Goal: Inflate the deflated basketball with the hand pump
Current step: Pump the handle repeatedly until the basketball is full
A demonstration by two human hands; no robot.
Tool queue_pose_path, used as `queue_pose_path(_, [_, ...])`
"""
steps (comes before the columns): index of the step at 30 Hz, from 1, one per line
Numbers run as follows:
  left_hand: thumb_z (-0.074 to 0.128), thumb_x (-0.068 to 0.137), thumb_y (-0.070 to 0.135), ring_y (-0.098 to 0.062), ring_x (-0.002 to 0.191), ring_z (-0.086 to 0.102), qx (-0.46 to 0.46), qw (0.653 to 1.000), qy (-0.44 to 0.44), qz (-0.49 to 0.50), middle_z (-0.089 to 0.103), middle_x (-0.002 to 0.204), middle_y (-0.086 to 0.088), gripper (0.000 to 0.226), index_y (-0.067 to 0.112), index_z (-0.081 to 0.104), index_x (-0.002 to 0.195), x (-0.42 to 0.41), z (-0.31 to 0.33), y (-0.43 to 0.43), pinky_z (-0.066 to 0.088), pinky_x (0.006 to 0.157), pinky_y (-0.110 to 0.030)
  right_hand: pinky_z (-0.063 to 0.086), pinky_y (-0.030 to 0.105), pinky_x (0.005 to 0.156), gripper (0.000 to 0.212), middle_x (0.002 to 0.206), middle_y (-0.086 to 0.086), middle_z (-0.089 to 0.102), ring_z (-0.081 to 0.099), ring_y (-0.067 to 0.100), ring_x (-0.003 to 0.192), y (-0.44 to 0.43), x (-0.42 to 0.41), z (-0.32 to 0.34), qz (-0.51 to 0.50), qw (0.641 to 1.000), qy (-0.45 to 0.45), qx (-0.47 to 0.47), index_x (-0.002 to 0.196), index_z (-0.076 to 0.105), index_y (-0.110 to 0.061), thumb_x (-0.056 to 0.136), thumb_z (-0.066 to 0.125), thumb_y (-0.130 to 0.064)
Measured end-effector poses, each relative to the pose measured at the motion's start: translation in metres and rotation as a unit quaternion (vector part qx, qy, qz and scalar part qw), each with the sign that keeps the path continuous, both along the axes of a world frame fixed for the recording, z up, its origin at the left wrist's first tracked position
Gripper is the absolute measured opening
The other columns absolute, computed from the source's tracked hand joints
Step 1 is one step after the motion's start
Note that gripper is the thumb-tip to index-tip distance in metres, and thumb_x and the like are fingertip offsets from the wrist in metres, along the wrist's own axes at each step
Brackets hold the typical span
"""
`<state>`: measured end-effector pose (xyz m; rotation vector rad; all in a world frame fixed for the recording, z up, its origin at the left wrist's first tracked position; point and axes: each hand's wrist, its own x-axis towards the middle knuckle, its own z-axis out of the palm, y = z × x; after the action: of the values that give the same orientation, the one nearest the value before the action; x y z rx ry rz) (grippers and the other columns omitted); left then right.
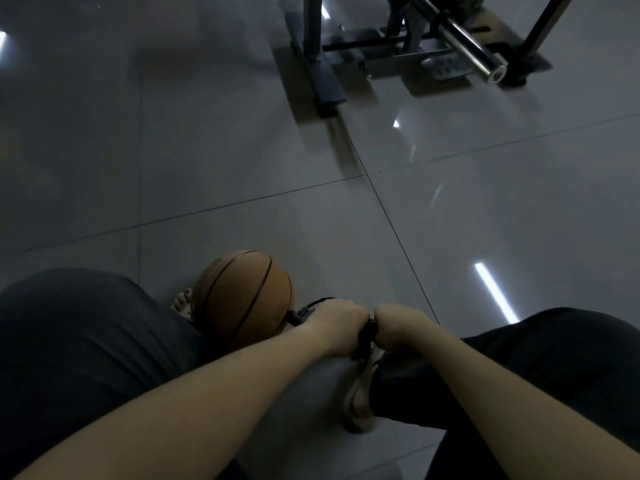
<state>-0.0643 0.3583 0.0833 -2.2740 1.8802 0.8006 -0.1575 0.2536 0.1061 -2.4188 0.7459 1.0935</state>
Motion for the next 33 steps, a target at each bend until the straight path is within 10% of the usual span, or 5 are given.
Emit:
queue_pose_path(4, [0.063,0.085,0.029,-0.030,0.088,0.066,0.011,0.997,0.064,0.034,0.068,0.096,-0.007,0.017,0.015,0.063,0.094,0.005,0.006,0.008,0.055,0.072,-0.038,0.051,0.036,0.071,0.019,0.077,0.005,0.054,0.061,0.032,0.082,0.005,0.000,-0.004,0.000,1.000,-0.014,-0.004,0.075,0.045,-0.014,0.085,0.057,-0.025])
queue_pose_path(8, [0.086,0.064,0.057,-0.017,0.082,0.065,0.055,0.952,0.210,0.217,0.066,0.098,0.004,0.074,0.025,0.052,0.121,0.072,0.025,0.039,0.056,0.069,-0.037,0.051,0.034,0.069,0.014,0.073,0.003,0.050,0.062,0.029,0.080,0.001,0.002,-0.010,-0.040,0.998,-0.028,-0.025,0.083,0.049,-0.012,0.082,0.057,-0.024])
queue_pose_path(12, [0.081,0.067,0.062,-0.032,0.128,0.046,0.043,0.908,-0.031,0.416,0.043,0.143,-0.010,0.094,0.023,0.039,0.143,0.138,0.003,0.098,0.047,0.100,-0.047,0.055,0.034,0.068,0.028,0.082,0.002,0.057,0.066,0.023,0.080,-0.003,0.006,-0.012,-0.033,0.999,0.000,-0.032,0.095,0.052,-0.016,0.076,0.067,-0.029])
queue_pose_path(16, [0.081,0.062,0.070,-0.042,0.146,0.022,0.119,0.804,0.045,0.581,0.011,0.164,-0.019,0.137,0.022,-0.002,0.160,0.153,-0.024,0.134,0.029,0.114,-0.054,0.060,0.038,0.064,0.048,0.087,0.004,0.065,0.070,0.022,0.071,-0.004,0.013,-0.006,-0.051,0.999,0.017,0.008,0.099,0.048,-0.022,0.066,0.080,-0.033])
queue_pose_path(33, [0.083,0.066,0.061,-0.045,0.142,0.026,0.080,0.781,0.017,0.619,0.019,0.160,-0.021,0.127,0.024,0.004,0.158,0.146,-0.047,0.098,0.038,0.107,-0.056,0.061,0.035,0.060,0.053,0.091,0.002,0.062,0.070,0.019,0.069,-0.007,0.020,-0.009,-0.062,0.996,0.045,0.040,0.104,0.050,-0.023,0.066,0.082,-0.042])
